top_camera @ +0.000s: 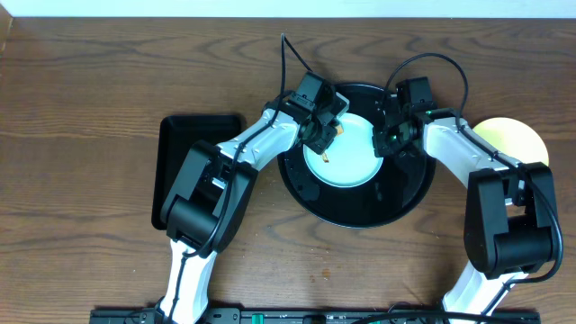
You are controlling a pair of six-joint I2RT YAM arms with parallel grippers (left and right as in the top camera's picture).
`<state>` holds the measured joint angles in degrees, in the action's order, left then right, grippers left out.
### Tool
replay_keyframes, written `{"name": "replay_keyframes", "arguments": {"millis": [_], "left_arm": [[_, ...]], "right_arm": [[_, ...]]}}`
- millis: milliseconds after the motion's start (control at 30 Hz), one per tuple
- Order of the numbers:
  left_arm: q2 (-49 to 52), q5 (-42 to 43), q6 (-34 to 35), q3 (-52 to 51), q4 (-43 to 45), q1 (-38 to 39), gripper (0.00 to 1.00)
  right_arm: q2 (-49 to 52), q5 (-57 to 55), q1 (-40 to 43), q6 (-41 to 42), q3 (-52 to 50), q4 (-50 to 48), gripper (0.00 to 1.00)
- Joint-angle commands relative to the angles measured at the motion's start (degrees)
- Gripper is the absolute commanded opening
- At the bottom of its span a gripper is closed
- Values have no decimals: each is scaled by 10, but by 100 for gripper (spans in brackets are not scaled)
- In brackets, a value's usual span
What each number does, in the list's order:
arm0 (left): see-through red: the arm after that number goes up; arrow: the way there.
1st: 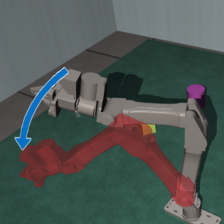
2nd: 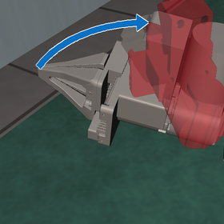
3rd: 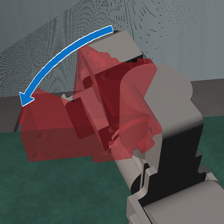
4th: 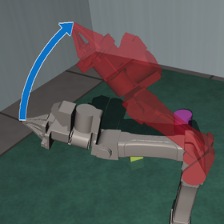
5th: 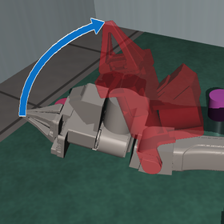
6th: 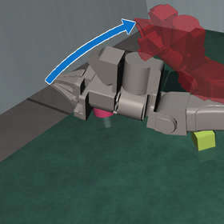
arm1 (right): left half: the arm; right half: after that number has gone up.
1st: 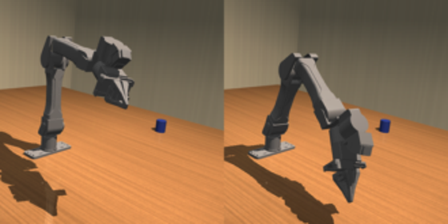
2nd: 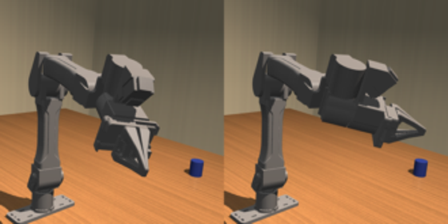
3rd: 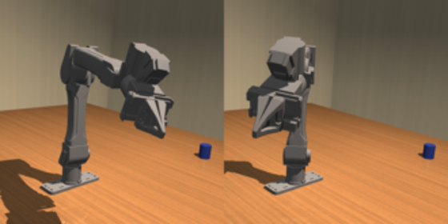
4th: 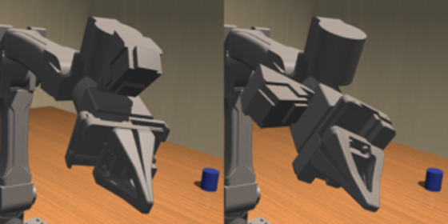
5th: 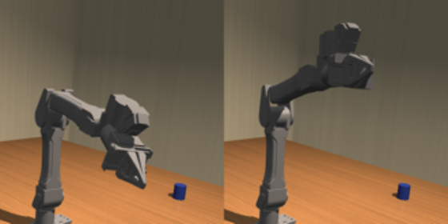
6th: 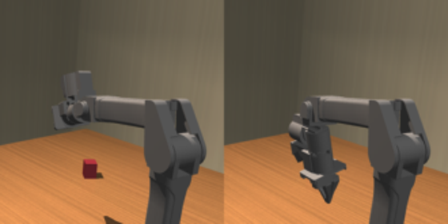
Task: Clean dirty plates on tray and stack at the side
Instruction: 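Scrub the light-green plate with the sponge while the right gripper holds its rim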
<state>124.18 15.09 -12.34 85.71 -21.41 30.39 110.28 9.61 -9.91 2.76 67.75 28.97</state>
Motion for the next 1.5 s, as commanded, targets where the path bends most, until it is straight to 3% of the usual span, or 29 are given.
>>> {"name": "replay_keyframes", "arguments": {"millis": [0, 1467], "left_arm": [[22, -16, -12, -49, -19, -4, 8], [49, 130, -14, -97, -52, -4, 8]], "right_arm": [[14, -1, -7, -3, -2, 0, 1], [14, -1, -7, -3, -2, 2, 1]]}}
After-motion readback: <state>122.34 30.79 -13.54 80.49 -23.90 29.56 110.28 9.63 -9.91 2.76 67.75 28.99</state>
